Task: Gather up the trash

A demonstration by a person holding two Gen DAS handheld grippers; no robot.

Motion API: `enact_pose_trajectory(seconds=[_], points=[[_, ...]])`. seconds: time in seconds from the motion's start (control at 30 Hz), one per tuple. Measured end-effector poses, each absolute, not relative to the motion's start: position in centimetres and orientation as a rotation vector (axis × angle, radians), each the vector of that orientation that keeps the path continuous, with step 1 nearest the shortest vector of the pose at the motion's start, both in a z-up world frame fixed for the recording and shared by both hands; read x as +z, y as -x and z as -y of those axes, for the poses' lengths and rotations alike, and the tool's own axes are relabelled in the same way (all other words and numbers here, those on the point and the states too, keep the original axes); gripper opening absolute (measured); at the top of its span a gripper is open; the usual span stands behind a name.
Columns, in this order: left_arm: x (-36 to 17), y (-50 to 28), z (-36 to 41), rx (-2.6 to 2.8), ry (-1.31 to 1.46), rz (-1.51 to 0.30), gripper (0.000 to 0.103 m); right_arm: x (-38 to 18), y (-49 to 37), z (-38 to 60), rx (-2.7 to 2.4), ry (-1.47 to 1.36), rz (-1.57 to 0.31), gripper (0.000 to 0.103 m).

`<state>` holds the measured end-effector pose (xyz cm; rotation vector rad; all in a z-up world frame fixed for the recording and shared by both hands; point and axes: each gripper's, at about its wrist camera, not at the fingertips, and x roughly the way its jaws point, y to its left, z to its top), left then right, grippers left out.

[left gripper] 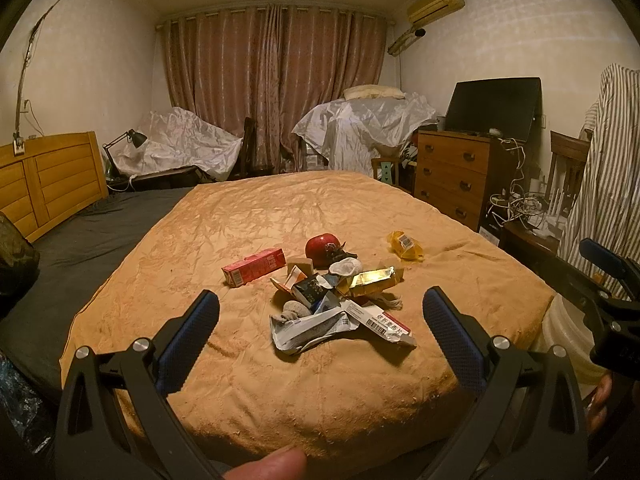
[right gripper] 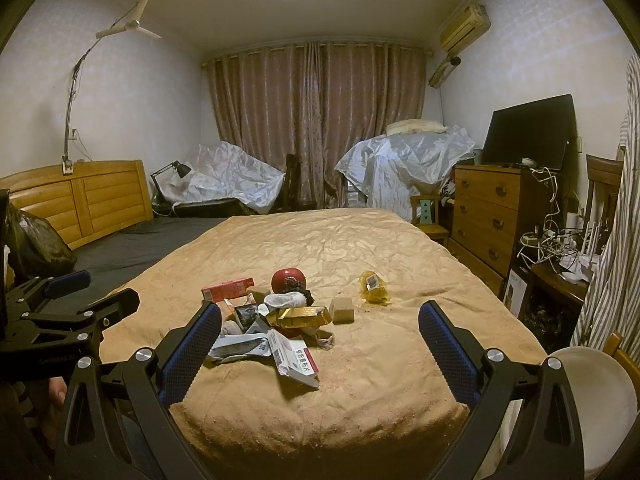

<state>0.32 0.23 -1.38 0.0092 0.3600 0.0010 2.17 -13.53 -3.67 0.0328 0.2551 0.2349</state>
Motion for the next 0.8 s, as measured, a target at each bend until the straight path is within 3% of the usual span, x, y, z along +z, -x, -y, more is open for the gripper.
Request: enact_pose_trajectory(seconds=[0.8], points=[[-2.06,-0.19,-0.49,0.001,-0.01,-0.368,0.098,-3.58,-2.13,13.66,0.235,-0.027,-0.26,0.099]])
